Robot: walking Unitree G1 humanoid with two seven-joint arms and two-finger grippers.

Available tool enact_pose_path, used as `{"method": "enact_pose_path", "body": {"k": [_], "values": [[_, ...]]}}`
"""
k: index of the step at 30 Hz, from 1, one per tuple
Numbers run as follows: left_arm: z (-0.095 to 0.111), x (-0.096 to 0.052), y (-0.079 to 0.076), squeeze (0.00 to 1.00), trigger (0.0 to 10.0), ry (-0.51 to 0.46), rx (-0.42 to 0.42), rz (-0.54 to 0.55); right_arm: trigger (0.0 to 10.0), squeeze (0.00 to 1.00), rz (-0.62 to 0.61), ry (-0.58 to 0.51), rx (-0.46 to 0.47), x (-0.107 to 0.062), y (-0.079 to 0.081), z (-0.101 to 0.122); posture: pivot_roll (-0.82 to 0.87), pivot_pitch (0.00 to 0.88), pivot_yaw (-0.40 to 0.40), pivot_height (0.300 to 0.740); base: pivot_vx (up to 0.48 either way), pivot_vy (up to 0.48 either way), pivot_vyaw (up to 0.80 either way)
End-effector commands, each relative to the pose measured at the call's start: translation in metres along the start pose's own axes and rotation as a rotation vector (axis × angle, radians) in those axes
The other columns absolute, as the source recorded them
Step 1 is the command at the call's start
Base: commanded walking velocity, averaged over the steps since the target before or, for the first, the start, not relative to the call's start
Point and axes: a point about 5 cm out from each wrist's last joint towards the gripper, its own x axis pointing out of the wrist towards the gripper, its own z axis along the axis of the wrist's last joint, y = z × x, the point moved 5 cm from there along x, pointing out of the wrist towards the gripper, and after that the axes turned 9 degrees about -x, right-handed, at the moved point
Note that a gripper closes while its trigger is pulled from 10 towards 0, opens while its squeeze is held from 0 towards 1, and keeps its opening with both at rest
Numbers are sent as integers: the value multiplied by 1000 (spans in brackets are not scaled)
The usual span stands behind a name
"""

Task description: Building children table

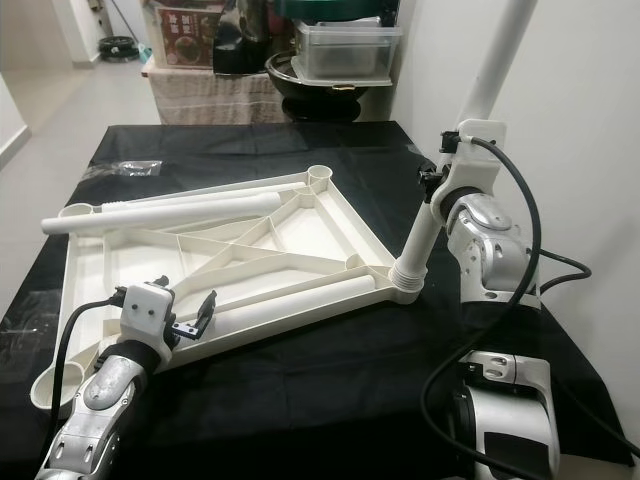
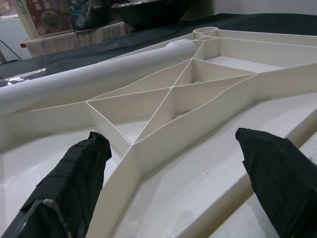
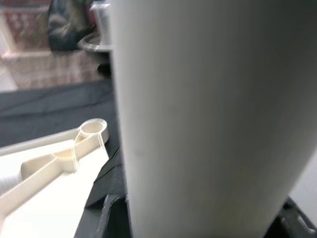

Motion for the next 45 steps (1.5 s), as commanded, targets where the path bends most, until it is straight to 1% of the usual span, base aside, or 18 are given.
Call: {"method": "enact_pose_path", "body": {"k": [1,3,8,11,12,14,15,21,22,23,26,27,30,38,39,40,44,45], "values": [[-23,-6,-2,0,10000,91,-4,0,0,0,-24,116,38,0,6,-34,-22,0,-65,740,0,0,0],[-23,-6,-1,0,10000,91,-3,-1,0,0,-61,138,56,-1,12,-42,-23,0,-61,740,0,0,0],[-23,-5,1,0,10000,94,5,-3,0,0,-362,220,120,-5,8,-55,-26,0,-56,740,0,0,0],[-22,-5,-1,0,10000,92,3,-7,0,0,-390,225,149,-7,18,-54,-26,0,-54,740,0,0,0],[-21,-4,-2,0,10000,90,2,-9,0,0,-352,239,152,-6,32,-55,-24,0,-58,740,0,0,0],[-21,-4,-2,0,10000,90,3,-10,0,0,-342,243,152,-5,35,-55,-24,0,-58,740,0,0,0],[-21,-4,-1,0,10000,90,2,-8,10000,0,-305,225,162,-4,40,-51,-22,0,-63,740,0,0,0],[-22,-6,1,0,10000,91,1,-2,10000,0,-262,162,207,-2,39,-37,-25,0,-64,740,0,0,0],[-23,-7,1,0,10000,93,0,-1,10000,1000,-260,140,195,-2,32,-31,-26,0,-64,740,0,0,0],[-24,-8,0,0,10000,95,-1,-1,10000,0,-250,128,143,0,25,-24,-28,0,-63,740,0,0,0],[-24,-8,-2,0,10000,96,-4,-4,10000,0,-168,64,80,3,8,-4,-25,0,-64,740,0,0,0],[-24,-8,-2,0,10000,96,-4,-4,10000,0,-168,64,80,3,8,-4,-25,0,-64,740,0,0,0],[-23,-7,1,0,10000,95,-1,-1,10000,0,17,-17,53,3,10,10,-27,0,-63,740,0,0,0],[-23,-7,1,0,10000,97,1,-4,10000,0,186,-7,3,0,10,2,-22,0,-61,740,0,0,0],[-23,-7,1,0,10000,97,1,-6,8118,0,229,2,-10,1,12,-2,-21,0,-60,740,0,0,0],[-23,-7,1,0,10000,97,2,-9,0,0,241,22,7,5,13,-11,-19,0,-60,740,0,0,0],[-23,-7,1,0,10000,97,3,-10,0,0,245,30,13,7,12,-14,-19,0,-60,740,0,0,0],[-23,-6,1,0,10000,96,4,-10,0,0,137,67,35,12,4,-20,-9,0,-64,740,0,0,0]]}}
